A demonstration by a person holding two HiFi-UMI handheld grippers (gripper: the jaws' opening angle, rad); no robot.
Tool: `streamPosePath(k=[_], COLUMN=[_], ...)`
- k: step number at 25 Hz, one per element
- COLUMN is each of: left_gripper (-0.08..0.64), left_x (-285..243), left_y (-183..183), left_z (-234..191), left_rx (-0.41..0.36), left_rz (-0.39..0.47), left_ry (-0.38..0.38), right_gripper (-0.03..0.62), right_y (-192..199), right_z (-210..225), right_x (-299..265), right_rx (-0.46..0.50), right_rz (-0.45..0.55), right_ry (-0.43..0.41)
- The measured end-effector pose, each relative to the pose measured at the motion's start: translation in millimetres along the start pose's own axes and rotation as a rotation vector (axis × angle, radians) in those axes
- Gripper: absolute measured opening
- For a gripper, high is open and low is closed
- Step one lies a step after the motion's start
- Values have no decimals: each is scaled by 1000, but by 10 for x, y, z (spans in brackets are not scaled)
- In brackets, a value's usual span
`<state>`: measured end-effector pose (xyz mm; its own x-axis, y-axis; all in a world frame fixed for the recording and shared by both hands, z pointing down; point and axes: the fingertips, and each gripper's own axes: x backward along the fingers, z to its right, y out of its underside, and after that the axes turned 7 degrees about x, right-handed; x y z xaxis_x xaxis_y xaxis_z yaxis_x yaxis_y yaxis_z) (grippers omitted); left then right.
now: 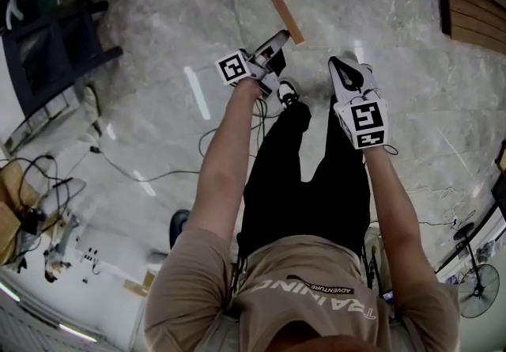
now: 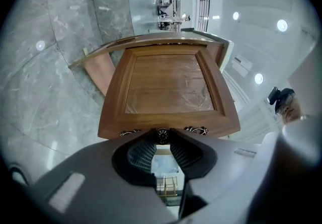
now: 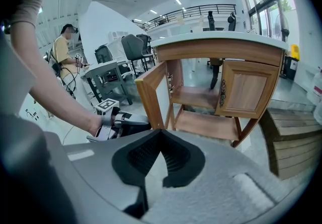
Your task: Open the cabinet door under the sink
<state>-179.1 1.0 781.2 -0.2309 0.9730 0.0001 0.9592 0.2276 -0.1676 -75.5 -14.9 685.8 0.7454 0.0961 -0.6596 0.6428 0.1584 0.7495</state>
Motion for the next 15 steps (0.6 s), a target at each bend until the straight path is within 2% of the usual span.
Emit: streamPosePath(k=[3, 5, 12, 15], left_gripper=[103, 103, 104, 104], left_x=[195, 274, 522, 493], left_y=[-85, -127, -267, -295], left_z=[-8, -3, 28, 70], left_rx=[-35, -37, -45, -36], left_rz=[-58, -64, -42, 9], left_ry=[-45, -54, -88, -53], right_gripper=[2, 2, 2, 2], right_y=[0, 75, 120, 76], right_z=[-110, -156, -401, -366], right_x=[-37, -35, 27, 51], right_rx=[-3, -7, -9, 3], right_rz=[-3, -18, -58, -52], right_ry=[-10, -18, -46, -53])
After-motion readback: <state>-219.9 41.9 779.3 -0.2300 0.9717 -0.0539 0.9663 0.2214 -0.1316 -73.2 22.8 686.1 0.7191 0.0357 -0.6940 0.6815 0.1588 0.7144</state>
